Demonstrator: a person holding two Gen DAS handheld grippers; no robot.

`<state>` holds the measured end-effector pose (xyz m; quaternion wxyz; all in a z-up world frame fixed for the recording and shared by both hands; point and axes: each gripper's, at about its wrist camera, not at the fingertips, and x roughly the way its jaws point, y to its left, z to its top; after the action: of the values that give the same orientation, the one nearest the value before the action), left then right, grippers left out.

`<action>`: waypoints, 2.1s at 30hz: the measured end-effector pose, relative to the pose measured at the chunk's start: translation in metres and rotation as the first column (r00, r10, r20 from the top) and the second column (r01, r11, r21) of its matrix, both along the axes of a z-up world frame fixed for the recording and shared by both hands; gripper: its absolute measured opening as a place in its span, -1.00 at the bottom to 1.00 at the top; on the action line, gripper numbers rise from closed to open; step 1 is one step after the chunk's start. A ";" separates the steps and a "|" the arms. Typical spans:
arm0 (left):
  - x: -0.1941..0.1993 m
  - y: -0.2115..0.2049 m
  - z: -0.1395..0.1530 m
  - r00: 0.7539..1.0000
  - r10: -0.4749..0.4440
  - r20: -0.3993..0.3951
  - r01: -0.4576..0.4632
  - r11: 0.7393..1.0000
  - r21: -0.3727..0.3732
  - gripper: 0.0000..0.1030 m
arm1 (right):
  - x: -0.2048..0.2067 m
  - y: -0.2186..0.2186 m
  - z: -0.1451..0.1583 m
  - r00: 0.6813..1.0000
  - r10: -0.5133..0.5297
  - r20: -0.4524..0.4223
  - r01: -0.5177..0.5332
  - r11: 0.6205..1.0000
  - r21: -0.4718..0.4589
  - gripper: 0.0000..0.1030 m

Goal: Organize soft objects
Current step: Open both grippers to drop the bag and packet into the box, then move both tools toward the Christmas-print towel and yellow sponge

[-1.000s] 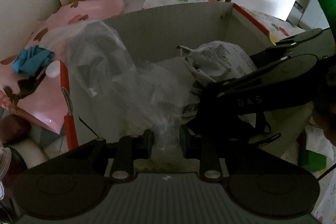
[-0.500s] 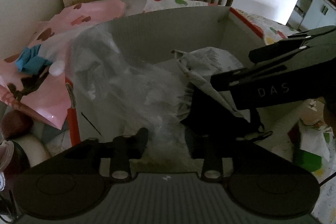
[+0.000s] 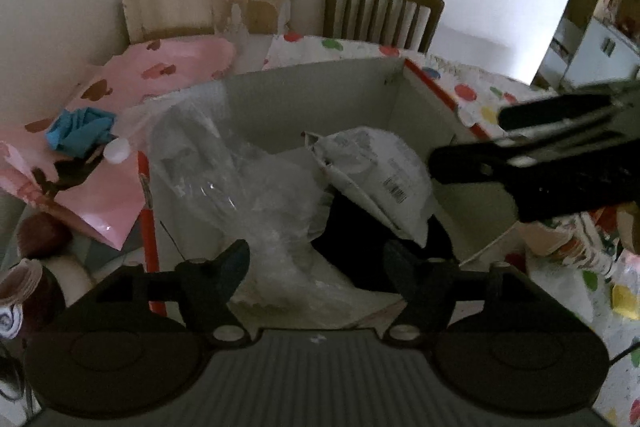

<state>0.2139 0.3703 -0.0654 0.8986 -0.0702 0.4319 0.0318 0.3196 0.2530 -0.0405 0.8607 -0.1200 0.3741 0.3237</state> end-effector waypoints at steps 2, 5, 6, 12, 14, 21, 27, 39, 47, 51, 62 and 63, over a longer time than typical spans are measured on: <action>-0.006 -0.003 0.006 1.000 0.014 0.017 -0.014 1.000 -0.013 0.47 | -0.007 -0.011 0.006 1.000 0.002 0.000 -0.002 1.000 0.022 0.82; -0.013 -0.011 0.016 0.999 0.021 0.044 -0.020 1.000 -0.022 0.48 | -0.017 -0.030 0.015 1.000 -0.004 0.012 0.003 0.999 0.053 0.87; -0.016 -0.015 0.019 0.998 0.018 0.053 -0.017 1.000 -0.021 0.48 | -0.021 -0.035 0.018 1.000 -0.006 0.016 0.005 0.998 0.064 0.89; -0.029 -0.042 0.039 0.994 -0.002 0.109 0.004 1.000 -0.021 0.60 | -0.041 -0.074 0.039 0.998 -0.021 0.052 0.015 0.993 0.121 0.95; -0.032 -0.052 0.045 0.992 -0.009 0.123 0.011 1.000 -0.022 0.60 | -0.047 -0.087 0.044 0.998 -0.026 0.064 0.017 0.991 0.132 0.96; -0.044 -0.090 0.064 0.982 -0.036 0.183 0.044 0.998 -0.040 0.67 | -0.069 -0.141 0.058 0.994 -0.049 0.098 0.033 0.986 0.162 0.99; -0.048 -0.116 0.070 0.976 -0.067 0.209 0.083 0.994 -0.067 0.74 | -0.091 -0.199 0.063 0.990 -0.081 0.117 0.060 0.982 0.178 0.99; -0.051 -0.173 0.067 0.963 -0.129 0.239 0.157 0.982 -0.106 0.94 | -0.125 -0.308 0.042 0.967 -0.219 0.132 0.196 0.967 0.165 0.99; -0.043 -0.215 0.057 0.959 -0.172 0.227 0.194 0.978 -0.079 0.94 | -0.145 -0.353 0.015 0.953 -0.268 0.138 0.251 0.959 0.132 0.99; -0.038 -0.236 0.048 0.949 -0.229 0.216 0.247 0.967 -0.062 0.94 | -0.152 -0.364 -0.005 0.956 -0.263 0.132 0.252 0.963 0.097 0.99; -0.013 -0.268 0.000 0.974 -0.175 0.146 0.178 0.984 -0.010 0.94 | -0.151 -0.368 -0.058 0.972 -0.210 0.101 0.210 0.978 0.016 0.94; -0.010 -0.268 -0.004 0.977 -0.162 0.137 0.165 0.986 -0.007 0.94 | -0.149 -0.367 -0.064 0.975 -0.203 0.094 0.203 0.979 0.007 0.93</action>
<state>0.2042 0.1023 -0.0689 0.9248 -0.0445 0.3745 -0.0510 0.1706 -0.1143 -0.1045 0.9058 -0.0972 0.3438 0.2277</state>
